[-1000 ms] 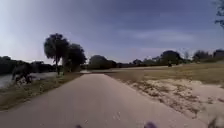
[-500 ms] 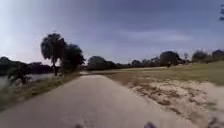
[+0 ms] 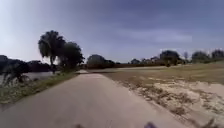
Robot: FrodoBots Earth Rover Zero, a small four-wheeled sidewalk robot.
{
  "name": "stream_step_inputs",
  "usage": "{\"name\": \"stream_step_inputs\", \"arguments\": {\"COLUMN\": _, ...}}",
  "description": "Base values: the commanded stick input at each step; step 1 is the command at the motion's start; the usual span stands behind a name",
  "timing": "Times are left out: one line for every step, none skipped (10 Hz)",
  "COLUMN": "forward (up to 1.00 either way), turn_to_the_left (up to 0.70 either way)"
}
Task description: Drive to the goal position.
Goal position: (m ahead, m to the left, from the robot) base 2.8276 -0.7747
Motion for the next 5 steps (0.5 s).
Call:
{"name": "stream_step_inputs", "arguments": {"forward": 0.00, "turn_to_the_left": 0.00}}
{"name": "stream_step_inputs", "arguments": {"forward": 0.00, "turn_to_the_left": 0.00}}
{"name": "stream_step_inputs", "arguments": {"forward": 0.00, "turn_to_the_left": 0.00}}
{"name": "stream_step_inputs", "arguments": {"forward": 0.00, "turn_to_the_left": 0.00}}
{"name": "stream_step_inputs", "arguments": {"forward": 0.00, "turn_to_the_left": 0.00}}
